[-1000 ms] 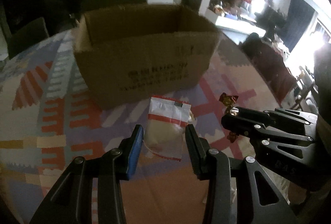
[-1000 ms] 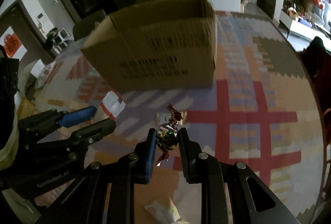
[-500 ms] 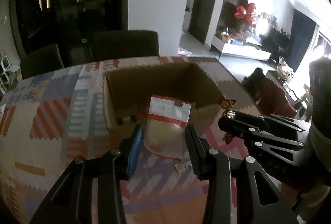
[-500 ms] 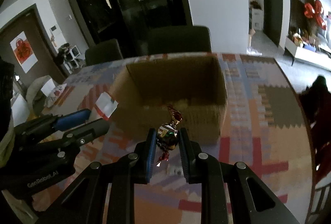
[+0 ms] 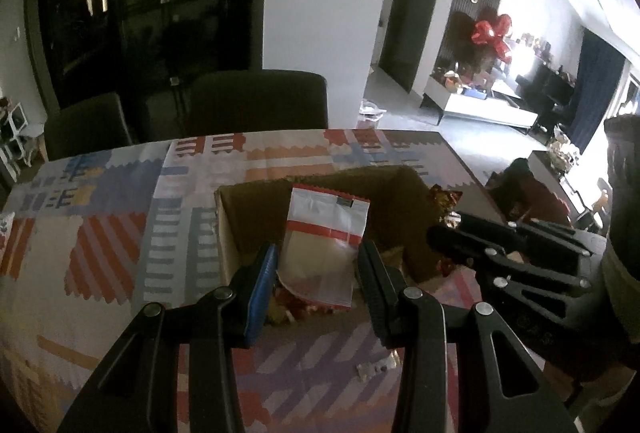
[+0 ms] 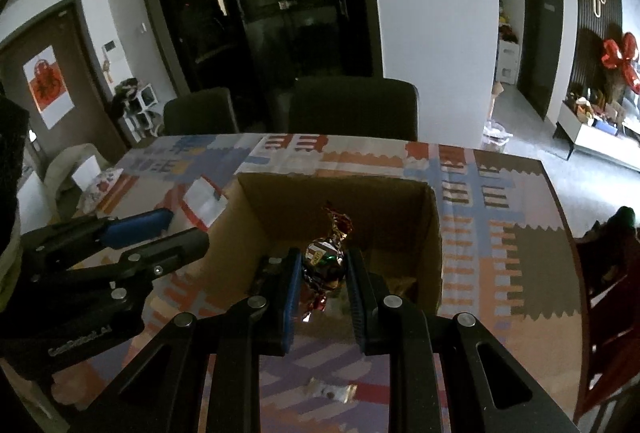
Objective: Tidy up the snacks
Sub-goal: 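Carry the clear packet and gold candy into the box and open both tools, then move both tools back and grasp the white DENMAS packet with the right tool, then grasp the small white-and-brown chocolate bar with the left tool while the right tool holds the DENMAS packet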
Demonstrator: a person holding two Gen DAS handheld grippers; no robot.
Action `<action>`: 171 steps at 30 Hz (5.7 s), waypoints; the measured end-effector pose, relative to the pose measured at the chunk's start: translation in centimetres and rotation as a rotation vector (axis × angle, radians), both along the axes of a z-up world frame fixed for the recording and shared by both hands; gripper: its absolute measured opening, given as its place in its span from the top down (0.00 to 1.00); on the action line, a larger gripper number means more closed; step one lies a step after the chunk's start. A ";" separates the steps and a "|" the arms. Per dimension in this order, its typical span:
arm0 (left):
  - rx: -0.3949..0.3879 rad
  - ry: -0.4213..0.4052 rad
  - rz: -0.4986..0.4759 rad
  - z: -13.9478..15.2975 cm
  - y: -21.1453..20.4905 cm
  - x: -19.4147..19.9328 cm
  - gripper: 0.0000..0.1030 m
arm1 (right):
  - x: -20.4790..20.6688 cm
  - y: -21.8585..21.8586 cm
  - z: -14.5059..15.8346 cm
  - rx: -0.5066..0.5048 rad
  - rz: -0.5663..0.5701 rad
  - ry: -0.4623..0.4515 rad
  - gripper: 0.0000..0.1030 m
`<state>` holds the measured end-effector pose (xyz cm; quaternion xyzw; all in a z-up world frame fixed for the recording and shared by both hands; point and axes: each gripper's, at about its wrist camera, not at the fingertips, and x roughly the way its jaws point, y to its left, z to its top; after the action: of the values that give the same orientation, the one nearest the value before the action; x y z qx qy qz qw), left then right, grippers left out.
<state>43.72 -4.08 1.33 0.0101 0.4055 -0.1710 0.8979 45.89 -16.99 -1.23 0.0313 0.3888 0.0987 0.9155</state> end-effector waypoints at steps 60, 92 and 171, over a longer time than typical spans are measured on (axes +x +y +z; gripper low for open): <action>0.158 0.372 0.132 -13.9 0.7 -22.8 0.31 | -18.5 2.5 -15.9 -0.156 0.363 0.523 0.43; 0.161 0.419 -0.065 -17.0 -1.4 -18.3 0.32 | -16.6 1.0 -18.4 -0.054 0.117 0.569 0.66; 0.064 0.132 -0.218 -7.6 -4.2 -8.0 0.81 | -11.3 -4.7 -7.3 0.053 -0.218 0.256 0.66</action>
<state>35.71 -8.24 -6.24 0.0714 0.4653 -0.2549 0.8446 34.57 -21.67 -8.53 0.1097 0.4938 0.0041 0.8626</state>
